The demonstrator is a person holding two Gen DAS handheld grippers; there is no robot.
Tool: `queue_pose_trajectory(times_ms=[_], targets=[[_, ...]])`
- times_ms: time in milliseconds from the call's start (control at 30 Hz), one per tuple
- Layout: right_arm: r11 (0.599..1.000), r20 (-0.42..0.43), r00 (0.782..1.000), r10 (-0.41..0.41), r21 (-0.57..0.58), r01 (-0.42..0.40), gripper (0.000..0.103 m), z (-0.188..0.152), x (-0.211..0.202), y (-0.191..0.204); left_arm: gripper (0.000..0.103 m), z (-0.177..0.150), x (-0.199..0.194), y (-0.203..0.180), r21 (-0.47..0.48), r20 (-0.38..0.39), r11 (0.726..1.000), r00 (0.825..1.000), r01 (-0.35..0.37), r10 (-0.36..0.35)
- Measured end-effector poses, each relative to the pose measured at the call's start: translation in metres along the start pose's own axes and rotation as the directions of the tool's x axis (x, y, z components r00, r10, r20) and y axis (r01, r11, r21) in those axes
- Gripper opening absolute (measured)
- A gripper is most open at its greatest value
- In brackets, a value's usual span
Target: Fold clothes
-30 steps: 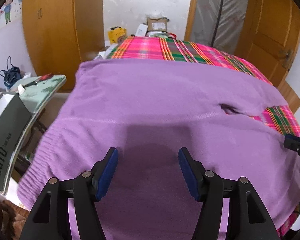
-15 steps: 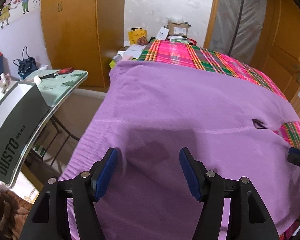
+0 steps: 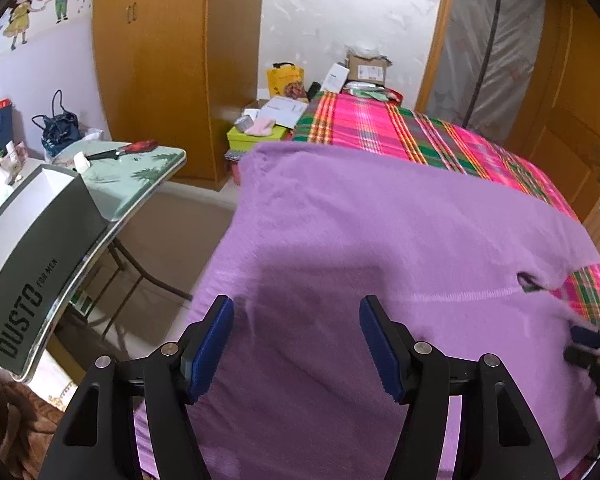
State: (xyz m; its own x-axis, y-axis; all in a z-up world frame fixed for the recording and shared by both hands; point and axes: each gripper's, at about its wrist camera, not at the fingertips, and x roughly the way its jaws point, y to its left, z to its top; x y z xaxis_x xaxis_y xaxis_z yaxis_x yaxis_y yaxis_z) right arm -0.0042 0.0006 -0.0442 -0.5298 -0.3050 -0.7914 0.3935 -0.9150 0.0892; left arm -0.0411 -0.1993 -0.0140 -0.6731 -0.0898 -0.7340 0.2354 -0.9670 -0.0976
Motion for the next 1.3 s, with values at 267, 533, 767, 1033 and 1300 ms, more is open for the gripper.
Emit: queue_pose_trajectory(times_ms=[267, 533, 767, 1033, 1300], targets=[[0.999, 0.012, 1.000, -0.001, -0.042, 0.002, 0.051, -0.002, 0.001, 0.009, 0.067, -0.003, -0.002, -0.012, -0.015, 0.005, 0.999, 1.000, -0.029, 0.029], [0.999, 0.028, 0.999, -0.017, -0.027, 0.018, 0.053, -0.003, 0.002, 0.012, 0.067, -0.008, -0.010, -0.041, 0.053, 0.055, 0.998, 0.998, -0.038, 0.035], [0.999, 0.029, 0.999, -0.035, -0.007, 0.035, 0.053, -0.005, 0.000, 0.016, 0.067, -0.012, -0.014, -0.062, 0.124, 0.051, 0.991, 0.998, -0.041, 0.035], [0.998, 0.034, 0.999, -0.020, 0.063, 0.018, 0.047, 0.011, -0.017, -0.005, 0.067, -0.008, -0.015, -0.064, 0.152, 0.017, 0.988, 0.999, 0.040, -0.043], [0.997, 0.062, 0.996, -0.068, 0.048, 0.065, 0.047, 0.040, -0.034, -0.017, 0.067, 0.008, -0.018, -0.067, 0.141, -0.004, 0.980, 0.990, 0.141, -0.142]])
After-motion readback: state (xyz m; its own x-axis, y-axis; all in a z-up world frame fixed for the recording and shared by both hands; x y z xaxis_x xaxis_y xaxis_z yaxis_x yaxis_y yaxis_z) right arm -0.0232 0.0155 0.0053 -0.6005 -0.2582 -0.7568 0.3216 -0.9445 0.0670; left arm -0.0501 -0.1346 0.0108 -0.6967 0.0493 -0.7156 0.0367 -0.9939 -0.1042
